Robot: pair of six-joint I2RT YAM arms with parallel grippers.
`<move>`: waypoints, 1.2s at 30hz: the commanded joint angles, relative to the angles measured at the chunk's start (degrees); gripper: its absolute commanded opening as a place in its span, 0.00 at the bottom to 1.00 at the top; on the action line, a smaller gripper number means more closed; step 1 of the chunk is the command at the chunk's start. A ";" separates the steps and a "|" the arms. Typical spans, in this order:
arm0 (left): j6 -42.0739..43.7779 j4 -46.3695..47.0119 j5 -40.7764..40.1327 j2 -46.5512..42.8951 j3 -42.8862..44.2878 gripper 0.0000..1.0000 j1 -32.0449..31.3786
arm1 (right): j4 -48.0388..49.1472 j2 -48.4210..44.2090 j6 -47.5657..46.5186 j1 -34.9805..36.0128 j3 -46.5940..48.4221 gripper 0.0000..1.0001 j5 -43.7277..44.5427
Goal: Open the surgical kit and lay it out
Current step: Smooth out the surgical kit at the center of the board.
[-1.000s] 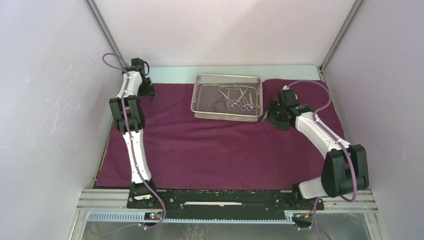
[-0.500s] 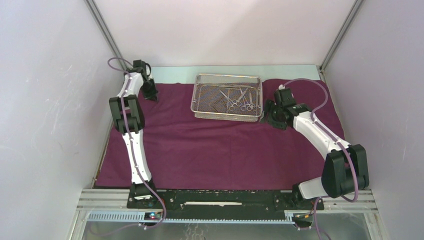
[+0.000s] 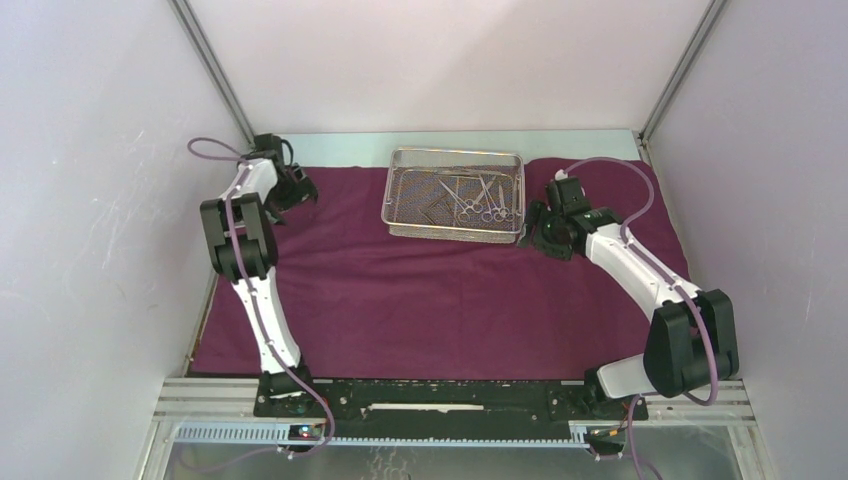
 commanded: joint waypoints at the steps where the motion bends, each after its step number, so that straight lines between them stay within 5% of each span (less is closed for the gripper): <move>1: -3.49 1.05 1.63 2.27 3.22 1.00 3.66 | -0.20 -3.32 -1.62 0.52 1.84 0.78 1.32; 8: -3.17 -3.77 -2.19 6.01 7.88 0.84 1.19 | 1.36 -3.14 -0.92 0.72 1.90 0.78 -0.53; 10: -2.72 -5.29 -1.62 6.99 9.64 0.66 0.97 | 1.49 -2.95 -0.79 0.93 1.92 0.77 -0.42; 13: -2.82 -5.87 -0.78 7.14 9.84 0.26 0.74 | 1.43 -2.86 -0.53 1.04 1.86 0.78 -0.26; 16: -2.88 -4.53 2.18 6.78 8.68 0.01 0.56 | 1.39 -3.14 -0.39 1.15 1.91 0.77 -0.17; 17: -2.72 -3.99 2.74 6.51 8.14 0.00 0.43 | 1.43 -3.18 -0.45 1.21 1.88 0.77 -0.11; 29: -5.86 5.34 5.36 -7.19 -7.19 0.03 -0.45 | 1.71 -2.93 -0.82 1.35 1.91 0.77 -0.40; 31: -6.06 5.00 5.15 -7.81 -7.68 0.25 -0.61 | 1.87 -2.92 -0.85 1.46 1.91 0.78 -0.50; 32: -5.97 4.93 4.11 -8.14 -7.95 0.53 -0.70 | 1.84 -2.99 -0.91 1.45 1.88 0.78 -0.51; 33: -5.47 4.74 3.91 -8.31 -8.12 0.65 -0.79 | 1.75 -3.01 -0.99 1.45 1.92 0.78 -0.46; 36: -4.18 3.97 3.82 -9.12 -9.42 0.80 -1.49 | 1.47 -3.18 -1.05 1.49 1.82 0.77 -0.33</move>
